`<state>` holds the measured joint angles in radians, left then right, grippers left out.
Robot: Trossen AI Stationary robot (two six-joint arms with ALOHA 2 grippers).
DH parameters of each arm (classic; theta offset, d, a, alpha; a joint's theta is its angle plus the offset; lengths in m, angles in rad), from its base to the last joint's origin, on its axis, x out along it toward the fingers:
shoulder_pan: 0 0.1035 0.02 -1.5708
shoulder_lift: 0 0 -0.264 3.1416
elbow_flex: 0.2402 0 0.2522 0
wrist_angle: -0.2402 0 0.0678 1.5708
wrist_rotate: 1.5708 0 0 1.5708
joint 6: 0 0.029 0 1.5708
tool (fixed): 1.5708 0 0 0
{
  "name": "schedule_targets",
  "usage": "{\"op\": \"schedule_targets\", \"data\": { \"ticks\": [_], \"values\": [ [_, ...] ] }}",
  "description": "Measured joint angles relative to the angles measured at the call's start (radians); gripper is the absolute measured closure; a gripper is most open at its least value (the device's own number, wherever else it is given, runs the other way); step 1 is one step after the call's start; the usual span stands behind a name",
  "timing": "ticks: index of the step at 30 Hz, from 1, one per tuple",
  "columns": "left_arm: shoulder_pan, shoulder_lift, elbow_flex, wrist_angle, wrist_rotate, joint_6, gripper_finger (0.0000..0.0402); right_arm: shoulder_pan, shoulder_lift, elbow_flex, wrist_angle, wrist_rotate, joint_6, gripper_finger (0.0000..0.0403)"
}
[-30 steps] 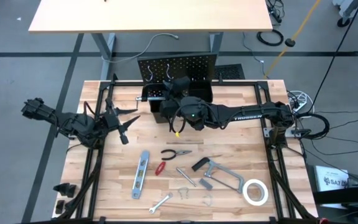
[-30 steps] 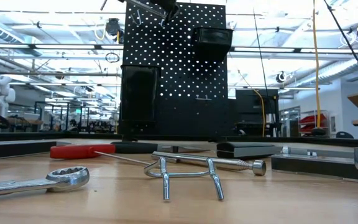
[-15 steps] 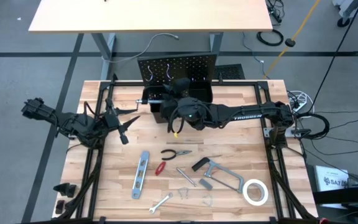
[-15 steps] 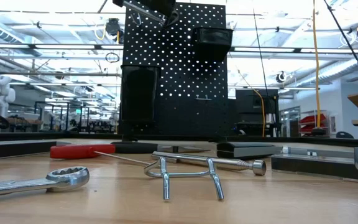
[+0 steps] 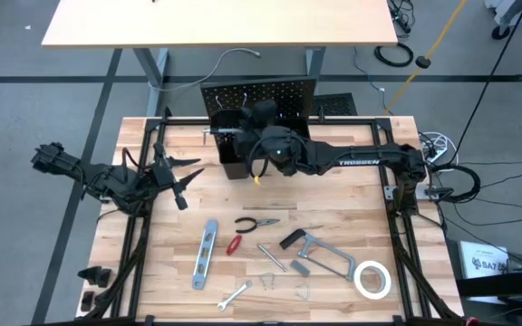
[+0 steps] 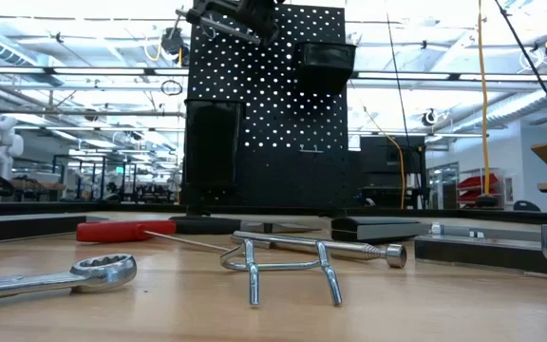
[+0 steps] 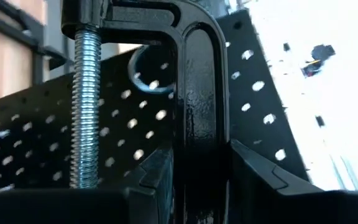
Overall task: Hang tools onto peg board
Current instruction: Hang the clamp on the pegboard
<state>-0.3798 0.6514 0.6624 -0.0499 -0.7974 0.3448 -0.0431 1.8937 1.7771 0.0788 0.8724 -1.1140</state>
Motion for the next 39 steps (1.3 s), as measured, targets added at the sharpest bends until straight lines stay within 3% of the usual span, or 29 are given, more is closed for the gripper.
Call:
{"op": "schedule_targets", "data": {
  "ticks": [19, 28, 39],
  "values": [
    [0.000, 0.000, 0.000, 0.010, 0.000, 0.010, 0.0281, -0.018, 0.008, 0.000, 0.127, -0.030, -0.109, 0.0288],
    [0.000, 0.000, 0.000, 0.012, 0.000, 0.011, 0.0281, -0.011, 0.038, 0.000, 0.161, 0.065, -0.159, 0.0288],
    [0.000, 0.000, 0.000, 0.006, 0.000, 0.009, 0.0281, 0.012, 0.175, 0.000, 0.545, 0.165, -0.506, 0.0288]
  ]
}}
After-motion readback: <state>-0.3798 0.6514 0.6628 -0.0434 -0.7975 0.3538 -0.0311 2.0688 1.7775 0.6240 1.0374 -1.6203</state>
